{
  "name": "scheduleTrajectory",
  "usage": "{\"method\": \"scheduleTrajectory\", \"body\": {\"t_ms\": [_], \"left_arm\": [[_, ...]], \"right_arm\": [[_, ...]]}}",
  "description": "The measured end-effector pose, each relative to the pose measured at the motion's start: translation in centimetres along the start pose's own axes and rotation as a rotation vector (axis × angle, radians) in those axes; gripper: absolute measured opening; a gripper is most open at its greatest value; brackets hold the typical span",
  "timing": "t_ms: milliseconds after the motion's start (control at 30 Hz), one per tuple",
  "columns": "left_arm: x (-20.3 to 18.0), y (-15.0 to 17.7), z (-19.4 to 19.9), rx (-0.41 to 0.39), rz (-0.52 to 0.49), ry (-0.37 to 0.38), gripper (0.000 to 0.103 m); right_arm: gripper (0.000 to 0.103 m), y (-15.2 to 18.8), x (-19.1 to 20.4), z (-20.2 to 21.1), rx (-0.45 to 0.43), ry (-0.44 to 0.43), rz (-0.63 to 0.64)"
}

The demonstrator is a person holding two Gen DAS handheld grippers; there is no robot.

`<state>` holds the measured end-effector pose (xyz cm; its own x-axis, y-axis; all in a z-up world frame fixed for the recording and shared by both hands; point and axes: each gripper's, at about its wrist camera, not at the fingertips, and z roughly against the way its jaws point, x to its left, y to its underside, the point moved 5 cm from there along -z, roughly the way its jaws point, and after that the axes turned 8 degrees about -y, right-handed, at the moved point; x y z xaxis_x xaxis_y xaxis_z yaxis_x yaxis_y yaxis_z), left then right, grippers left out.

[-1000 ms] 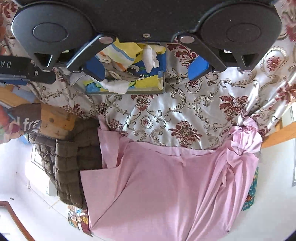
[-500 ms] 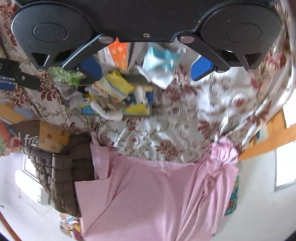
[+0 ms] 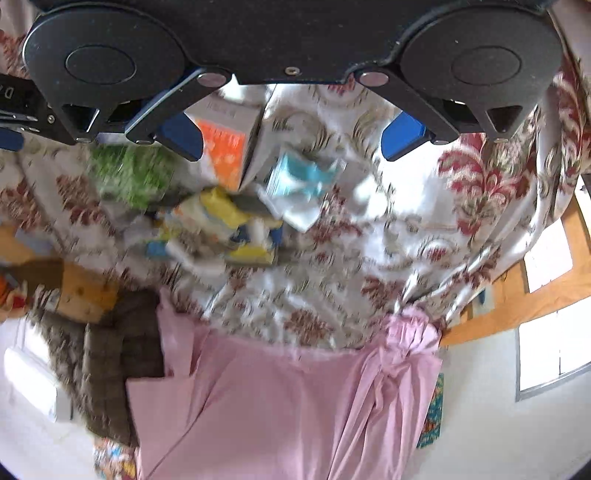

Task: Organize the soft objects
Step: 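Move both tools back over the remaining items, then lower the left tool toward the blue-striped white packet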

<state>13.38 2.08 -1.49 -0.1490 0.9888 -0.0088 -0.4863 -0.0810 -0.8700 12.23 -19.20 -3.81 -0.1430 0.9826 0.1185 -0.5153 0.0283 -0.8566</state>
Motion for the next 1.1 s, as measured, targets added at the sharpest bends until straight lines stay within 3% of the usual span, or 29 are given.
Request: {"method": "scheduleTrajectory", "body": {"t_ms": [133, 533, 1100], "left_arm": [[-0.1, 0.8, -0.9, 0.057, -0.030, -0.034, 0.102], [0.2, 1.5, -2.6, 0.120, -0.019, -0.081, 0.102], [1.0, 0.6, -4.6, 0.174, 0.029, -0.060, 0.102]], "right_arm": [[0.103, 0.5, 0.2, -0.3, 0.026, -0.002, -0.003], [0.103, 1.1, 0.3, -2.2, 0.072, -0.026, -0.026], [0.103, 0.8, 0.6, -3.4, 0.050, -0.077, -0.045]]}}
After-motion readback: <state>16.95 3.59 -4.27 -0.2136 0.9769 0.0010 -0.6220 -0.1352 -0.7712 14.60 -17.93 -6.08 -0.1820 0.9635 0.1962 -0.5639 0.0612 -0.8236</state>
